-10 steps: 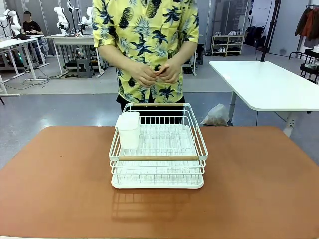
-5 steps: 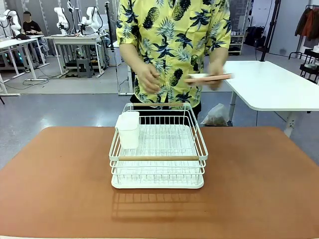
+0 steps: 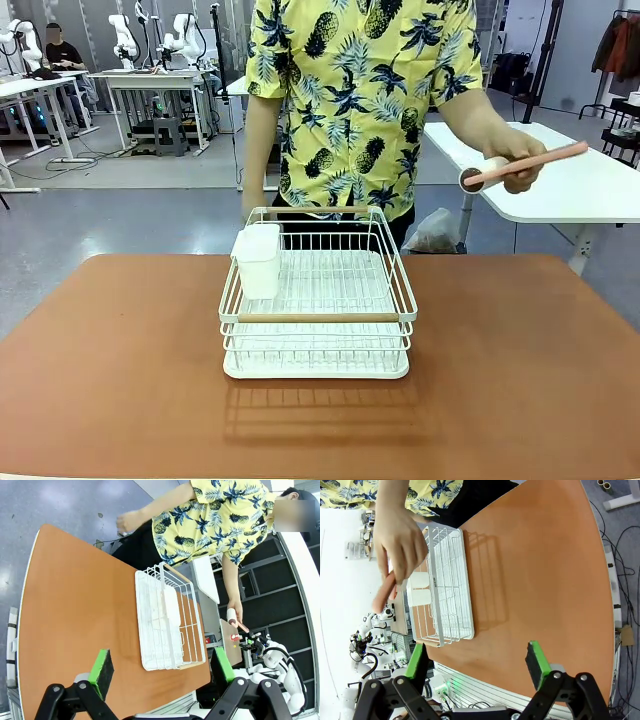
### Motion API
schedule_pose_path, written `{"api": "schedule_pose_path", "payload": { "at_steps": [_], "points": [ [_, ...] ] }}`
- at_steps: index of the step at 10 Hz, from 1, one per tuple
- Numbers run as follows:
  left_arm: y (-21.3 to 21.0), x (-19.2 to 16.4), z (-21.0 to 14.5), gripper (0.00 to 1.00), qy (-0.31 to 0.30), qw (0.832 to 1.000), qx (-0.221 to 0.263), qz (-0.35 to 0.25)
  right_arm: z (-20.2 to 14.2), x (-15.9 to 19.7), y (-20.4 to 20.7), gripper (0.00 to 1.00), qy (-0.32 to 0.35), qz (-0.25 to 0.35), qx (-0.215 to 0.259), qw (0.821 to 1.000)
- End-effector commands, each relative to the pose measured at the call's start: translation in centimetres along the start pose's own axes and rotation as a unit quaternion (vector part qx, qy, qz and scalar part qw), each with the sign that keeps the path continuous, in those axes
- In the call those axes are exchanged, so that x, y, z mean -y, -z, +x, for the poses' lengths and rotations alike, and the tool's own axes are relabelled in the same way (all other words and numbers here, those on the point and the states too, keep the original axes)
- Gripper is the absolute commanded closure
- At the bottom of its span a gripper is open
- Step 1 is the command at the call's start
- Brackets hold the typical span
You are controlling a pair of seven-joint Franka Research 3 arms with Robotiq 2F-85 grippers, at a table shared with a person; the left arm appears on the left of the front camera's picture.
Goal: Clean the table.
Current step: Pick up the Lint Roller when the human hands it over.
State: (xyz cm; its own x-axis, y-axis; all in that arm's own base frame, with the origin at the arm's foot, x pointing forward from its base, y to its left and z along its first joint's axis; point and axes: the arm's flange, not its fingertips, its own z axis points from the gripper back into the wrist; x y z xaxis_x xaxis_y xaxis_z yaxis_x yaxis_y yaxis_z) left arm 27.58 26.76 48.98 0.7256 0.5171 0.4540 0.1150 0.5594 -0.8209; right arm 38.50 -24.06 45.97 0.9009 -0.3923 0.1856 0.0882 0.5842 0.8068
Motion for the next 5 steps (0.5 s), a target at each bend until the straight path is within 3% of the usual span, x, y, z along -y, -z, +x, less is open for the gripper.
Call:
{"api": "schedule_pose_path", "payload": {
  "at_steps": [1, 5],
  "points": [
    [-0.31, -0.07, -0.05, 0.0, 0.005, 1.0, 0.003, -0.004, -0.01, -0.1, -0.08, 0.0, -0.001, 0.002, 0.001, 1.0],
    [-0.31, -0.07, -0.05, 0.0, 0.005, 1.0, 0.003, -0.004, -0.01, -0.1, -0.08, 0.0, -0.001, 0.002, 0.001, 1.0]
  ]
}}
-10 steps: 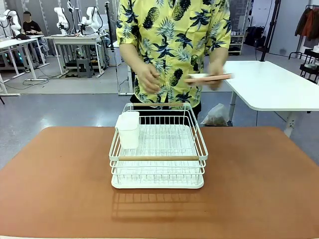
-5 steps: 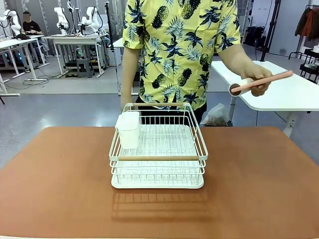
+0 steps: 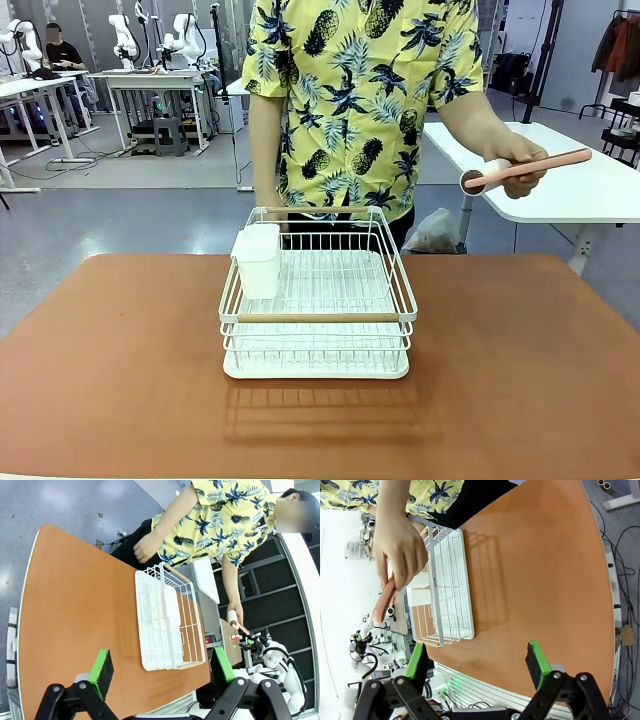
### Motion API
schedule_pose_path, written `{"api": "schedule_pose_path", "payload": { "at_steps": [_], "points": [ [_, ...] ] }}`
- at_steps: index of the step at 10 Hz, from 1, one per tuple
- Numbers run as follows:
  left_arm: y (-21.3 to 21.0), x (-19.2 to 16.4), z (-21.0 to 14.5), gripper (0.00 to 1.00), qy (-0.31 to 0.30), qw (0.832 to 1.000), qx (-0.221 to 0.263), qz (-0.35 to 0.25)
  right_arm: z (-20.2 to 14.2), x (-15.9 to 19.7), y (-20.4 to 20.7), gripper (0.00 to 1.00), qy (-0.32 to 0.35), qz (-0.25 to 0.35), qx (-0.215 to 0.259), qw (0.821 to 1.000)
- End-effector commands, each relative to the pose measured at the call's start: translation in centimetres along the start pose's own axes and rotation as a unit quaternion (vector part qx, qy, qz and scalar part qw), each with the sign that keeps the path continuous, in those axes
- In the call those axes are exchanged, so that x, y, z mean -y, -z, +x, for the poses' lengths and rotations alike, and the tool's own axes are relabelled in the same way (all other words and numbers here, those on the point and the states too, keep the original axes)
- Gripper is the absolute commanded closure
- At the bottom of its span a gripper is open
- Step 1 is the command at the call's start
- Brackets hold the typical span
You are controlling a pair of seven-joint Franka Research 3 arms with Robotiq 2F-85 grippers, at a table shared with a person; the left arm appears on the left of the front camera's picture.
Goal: Clean the table.
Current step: Pick up the Lint Roller when the human hands it over.
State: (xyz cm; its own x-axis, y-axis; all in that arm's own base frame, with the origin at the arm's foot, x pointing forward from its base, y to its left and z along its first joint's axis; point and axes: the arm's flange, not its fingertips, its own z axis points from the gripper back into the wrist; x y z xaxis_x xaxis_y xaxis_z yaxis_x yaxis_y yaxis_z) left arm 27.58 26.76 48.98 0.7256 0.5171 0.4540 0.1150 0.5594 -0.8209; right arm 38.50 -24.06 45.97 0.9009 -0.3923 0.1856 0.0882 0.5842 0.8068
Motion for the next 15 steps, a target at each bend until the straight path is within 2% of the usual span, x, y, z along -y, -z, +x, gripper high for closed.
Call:
{"api": "schedule_pose_path", "payload": {
  "at_steps": [1, 3, 5, 6, 9, 10, 11, 15],
  "points": [
    [-0.3, -0.1, 0.0, 0.0, 0.005, 1.0, 0.003, -0.004, 0.0, -0.1, -0.1, 0.0, -0.001, 0.002, 0.001, 1.0],
    [-0.3, -0.1, 0.0, 0.0, 0.005, 1.0, 0.003, -0.004, 0.0, 0.0, 0.0, 0.0, 0.0, 0.0, 0.0, 1.0],
    [-0.3, -0.1, 0.0, 0.0, 0.005, 1.0, 0.003, -0.004, -1.1, -4.8, -1.0, 0.0, 0.104, -0.018, 0.031, 0.994],
    [-0.3, -0.1, 0.0, 0.0, 0.005, 1.0, 0.003, -0.004, -1.9, -7.3, -0.3, 0.0, 0.143, -0.014, 0.026, 0.989],
    [-0.3, -0.1, 0.0, 0.0, 0.005, 1.0, 0.003, -0.004, -4.6, -13.0, 5.0, 0.0, 0.173, -0.036, 0.044, 0.983],
    [-0.3, -0.1, 0.0, 0.0, 0.005, 1.0, 0.003, -0.004, -4.9, -14.0, 6.2, 0.0, 0.187, -0.04, 0.065, 0.979],
    [-0.3, -0.1, 0.0, 0.0, 0.005, 1.0, 0.003, -0.004, -5.2, -14.8, 6.9, 0.0, 0.202, -0.03, 0.057, 0.977],
    [-0.3, -0.1, 0.0, 0.0, 0.005, 1.0, 0.003, -0.004, -6.1, -16.7, 10.6, 0.0, 0.214, 0.008, 0.079, 0.974]
  ]
}}
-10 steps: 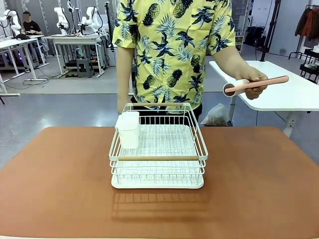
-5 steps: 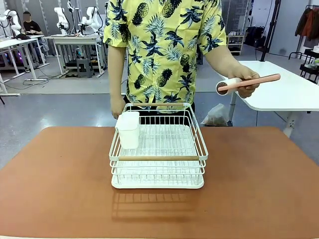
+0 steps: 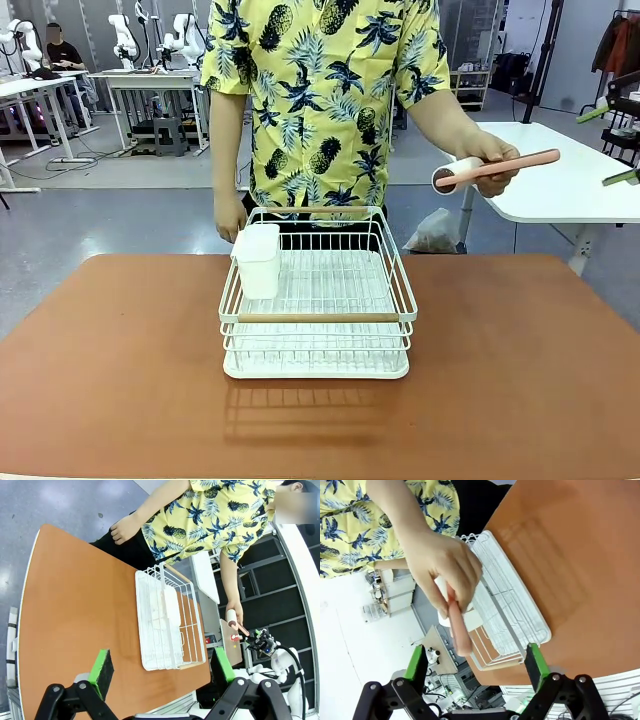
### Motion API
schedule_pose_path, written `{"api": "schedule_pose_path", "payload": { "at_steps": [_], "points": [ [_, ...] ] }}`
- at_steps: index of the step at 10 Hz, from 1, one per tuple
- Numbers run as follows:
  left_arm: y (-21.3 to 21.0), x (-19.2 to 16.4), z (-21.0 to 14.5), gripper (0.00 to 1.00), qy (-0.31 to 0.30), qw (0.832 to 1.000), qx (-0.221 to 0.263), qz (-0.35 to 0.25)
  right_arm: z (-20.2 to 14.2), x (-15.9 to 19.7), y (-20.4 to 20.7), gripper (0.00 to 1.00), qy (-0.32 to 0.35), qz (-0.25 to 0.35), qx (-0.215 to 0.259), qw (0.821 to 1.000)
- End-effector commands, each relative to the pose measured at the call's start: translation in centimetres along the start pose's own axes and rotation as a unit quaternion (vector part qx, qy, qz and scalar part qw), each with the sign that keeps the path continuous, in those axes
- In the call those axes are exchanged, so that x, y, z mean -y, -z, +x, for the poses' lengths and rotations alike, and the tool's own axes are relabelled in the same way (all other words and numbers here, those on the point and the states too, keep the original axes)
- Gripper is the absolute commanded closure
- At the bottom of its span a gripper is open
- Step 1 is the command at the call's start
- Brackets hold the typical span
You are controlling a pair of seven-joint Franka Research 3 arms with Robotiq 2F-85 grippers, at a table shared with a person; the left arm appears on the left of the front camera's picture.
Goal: Clean the table.
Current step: Pick up the Lint Roller when the human hands it over.
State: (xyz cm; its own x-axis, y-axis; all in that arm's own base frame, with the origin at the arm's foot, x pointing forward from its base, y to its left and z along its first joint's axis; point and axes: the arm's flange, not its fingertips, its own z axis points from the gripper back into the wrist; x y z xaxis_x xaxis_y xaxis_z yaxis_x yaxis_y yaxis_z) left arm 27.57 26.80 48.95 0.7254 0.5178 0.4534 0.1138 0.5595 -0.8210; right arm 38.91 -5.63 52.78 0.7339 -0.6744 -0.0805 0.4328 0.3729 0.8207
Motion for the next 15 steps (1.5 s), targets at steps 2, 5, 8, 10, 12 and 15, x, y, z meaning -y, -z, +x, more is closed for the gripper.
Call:
{"api": "schedule_pose_path", "payload": {
  "at_steps": [2, 5, 8, 10, 12, 15],
  "points": [
    [-0.3, 0.0, 0.0, 0.0, 0.006, 1.0, 0.003, -0.004, -1.5, 0.3, 3.2, 0.0, 0.014, 0.035, 0.013, 0.999],
    [-0.3, 0.0, 0.0, 0.0, 0.006, 1.0, 0.003, -0.004, -1.5, 1.0, 5.6, 0.0, 0.015, 0.053, 0.017, 0.998],
    [-0.3, 0.0, 0.0, 0.0, 0.006, 1.0, 0.003, -0.004, -1.6, 1.1, 6.6, 0.0, 0.008, 0.072, 0.025, 0.997],
    [-0.3, 0.0, 0.0, 0.0, 0.006, 1.0, 0.003, -0.004, -1.5, 1.6, 7.5, 0.0, 0.002, 0.066, 0.014, 0.998],
    [-0.3, 0.0, 0.0, 0.0, 0.006, 1.0, 0.003, -0.004, -1.3, 1.8, 8.4, 0.0, -0.007, 0.067, 0.015, 0.998],
    [-0.3, 0.0, 0.0, 0.0, 0.006, 1.0, 0.003, -0.004, -0.9, 1.9, 8.6, 0.05, -0.014, 0.074, 0.022, 0.997]
  ]
}}
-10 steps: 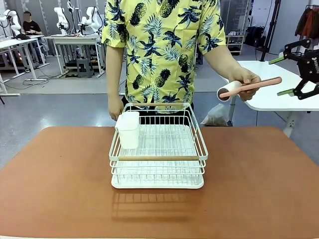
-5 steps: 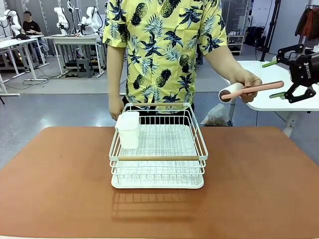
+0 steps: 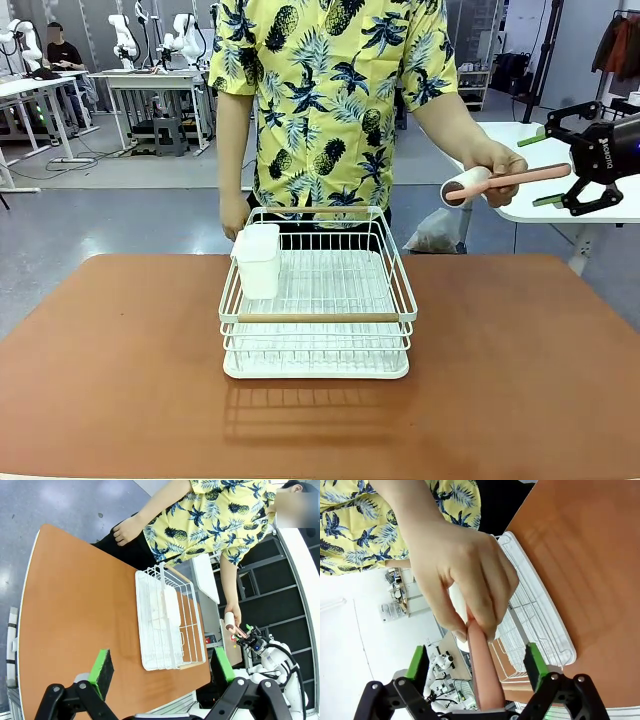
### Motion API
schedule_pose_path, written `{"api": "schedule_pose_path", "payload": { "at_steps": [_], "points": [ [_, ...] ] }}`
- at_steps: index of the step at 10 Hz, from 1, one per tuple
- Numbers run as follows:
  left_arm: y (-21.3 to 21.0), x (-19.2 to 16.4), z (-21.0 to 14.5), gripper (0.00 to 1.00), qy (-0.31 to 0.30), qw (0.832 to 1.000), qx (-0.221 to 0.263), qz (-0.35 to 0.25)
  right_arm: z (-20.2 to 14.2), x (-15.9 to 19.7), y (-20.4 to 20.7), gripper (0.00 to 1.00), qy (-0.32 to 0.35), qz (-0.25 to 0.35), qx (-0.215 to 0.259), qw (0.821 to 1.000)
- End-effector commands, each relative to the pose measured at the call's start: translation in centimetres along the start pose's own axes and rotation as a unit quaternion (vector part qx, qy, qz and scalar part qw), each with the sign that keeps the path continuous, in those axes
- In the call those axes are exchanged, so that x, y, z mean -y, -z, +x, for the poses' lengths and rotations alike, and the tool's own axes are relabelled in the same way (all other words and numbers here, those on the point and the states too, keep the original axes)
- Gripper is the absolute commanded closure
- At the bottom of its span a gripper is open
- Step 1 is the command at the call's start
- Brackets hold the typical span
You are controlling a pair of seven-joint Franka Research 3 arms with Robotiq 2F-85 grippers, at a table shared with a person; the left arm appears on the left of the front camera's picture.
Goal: Clean the table.
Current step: Pick up the Lint Roller when the human hands it over.
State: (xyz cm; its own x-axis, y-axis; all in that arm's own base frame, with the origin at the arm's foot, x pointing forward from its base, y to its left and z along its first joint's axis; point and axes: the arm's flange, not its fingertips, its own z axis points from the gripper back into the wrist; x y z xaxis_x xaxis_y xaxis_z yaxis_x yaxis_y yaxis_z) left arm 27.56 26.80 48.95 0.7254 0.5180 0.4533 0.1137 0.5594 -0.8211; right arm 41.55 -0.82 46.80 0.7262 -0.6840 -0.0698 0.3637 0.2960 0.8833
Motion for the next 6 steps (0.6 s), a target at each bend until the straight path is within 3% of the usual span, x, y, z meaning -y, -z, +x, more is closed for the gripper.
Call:
{"api": "schedule_pose_path", "payload": {
  "at_steps": [1, 6],
  "points": [
    [-0.27, -0.02, -0.04, 0.0, 0.006, 1.0, 0.003, -0.004, -0.15, 0.04, 0.82, 0.18, -0.024, 0.018, 0.013, 0.999],
    [-0.27, -0.02, -0.04, 0.0, 0.006, 1.0, 0.003, -0.004, 0.15, -0.1, 0.82, 0.63, -0.026, 0.02, 0.017, 0.999]
  ]
}}
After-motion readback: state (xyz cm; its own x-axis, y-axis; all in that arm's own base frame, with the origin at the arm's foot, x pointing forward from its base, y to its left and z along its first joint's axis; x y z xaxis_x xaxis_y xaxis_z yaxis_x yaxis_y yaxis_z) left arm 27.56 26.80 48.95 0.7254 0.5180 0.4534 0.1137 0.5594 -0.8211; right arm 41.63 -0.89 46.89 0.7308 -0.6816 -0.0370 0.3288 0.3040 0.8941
